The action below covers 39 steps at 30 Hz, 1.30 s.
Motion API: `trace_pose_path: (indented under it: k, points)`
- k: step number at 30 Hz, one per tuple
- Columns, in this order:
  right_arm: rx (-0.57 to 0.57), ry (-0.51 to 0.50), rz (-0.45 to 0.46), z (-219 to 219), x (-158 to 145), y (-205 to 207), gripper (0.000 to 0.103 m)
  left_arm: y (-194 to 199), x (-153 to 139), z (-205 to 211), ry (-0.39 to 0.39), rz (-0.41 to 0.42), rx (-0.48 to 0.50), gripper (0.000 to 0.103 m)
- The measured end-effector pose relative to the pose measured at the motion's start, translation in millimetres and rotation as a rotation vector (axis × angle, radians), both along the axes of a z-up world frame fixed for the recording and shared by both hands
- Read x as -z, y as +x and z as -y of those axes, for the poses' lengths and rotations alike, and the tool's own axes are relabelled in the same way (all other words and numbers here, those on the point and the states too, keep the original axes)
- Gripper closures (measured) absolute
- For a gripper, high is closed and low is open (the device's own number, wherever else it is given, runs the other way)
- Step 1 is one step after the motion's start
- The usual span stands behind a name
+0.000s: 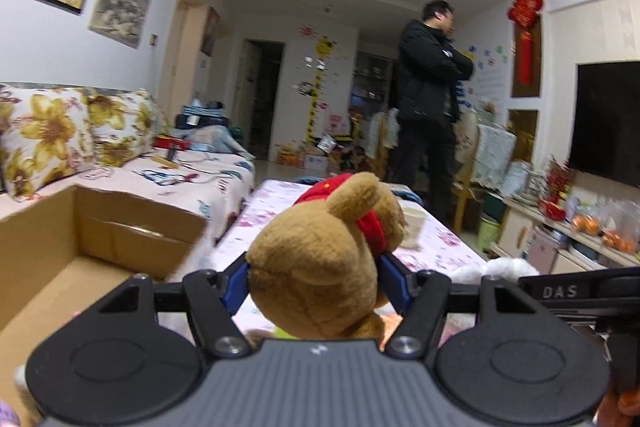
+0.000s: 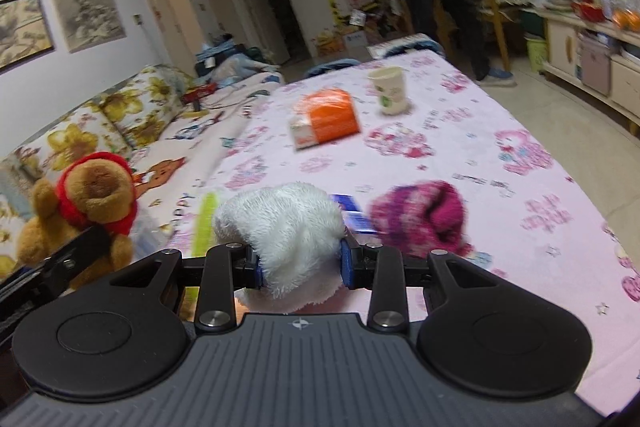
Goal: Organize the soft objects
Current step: 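Carry the hat and teddy bear into the cardboard box and open both tools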
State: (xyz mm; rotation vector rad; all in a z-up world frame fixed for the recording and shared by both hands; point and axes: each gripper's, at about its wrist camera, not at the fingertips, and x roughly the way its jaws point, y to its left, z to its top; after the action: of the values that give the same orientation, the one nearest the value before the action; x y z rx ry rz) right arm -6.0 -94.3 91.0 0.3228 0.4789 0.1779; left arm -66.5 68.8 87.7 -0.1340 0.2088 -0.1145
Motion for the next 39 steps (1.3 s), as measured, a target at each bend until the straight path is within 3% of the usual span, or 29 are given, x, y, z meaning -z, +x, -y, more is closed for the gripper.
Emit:
trace_pose_path:
  k: [16,21,29,31,33,34,36,37,39]
  points:
    - [-0.226,-0.048,0.053,-60.7,-22.7,22.1,0.061,-10.4,-6.2,-58.5,-0.094,0.019,-0.363,0.036]
    - [-0.308,-0.069,0.072,-88.0,-29.7,32.3,0.061,-10.2,-4.7,-85.5,-0.139,-0.024,-0.495,0.036]
    - [-0.389,-0.108,0.077,-115.4,-27.5,37.9,0.059,-13.7,0.0,-109.7,-0.159,-0.082,-0.610,0.037]
    - [-0.403,-0.139,0.071,-122.5,-24.8,42.8,0.056,-16.9,1.5,-114.3,-0.164,-0.088,-0.641,0.036]
    - [-0.400,-0.163,0.070,-125.4,-23.3,42.9,0.038,-18.1,1.7,-117.8,-0.164,-0.091,-0.660,0.033]
    - [-0.398,-0.161,0.069,-126.5,-23.1,44.8,0.024,-18.3,2.0,-119.2,-0.162,-0.096,-0.668,0.029]
    - [-0.395,-0.135,0.070,-121.7,-24.7,40.7,0.016,-17.5,2.5,-120.9,-0.163,-0.106,-0.678,0.026]
    - [-0.381,-0.124,0.069,-122.0,-25.6,40.7,0.007,-18.2,2.3,-121.1,-0.162,-0.107,-0.684,0.024]
    - [-0.363,-0.104,0.075,-120.2,-28.5,38.5,0.004,-18.5,1.5,-122.0,-0.152,-0.102,-0.698,0.019]
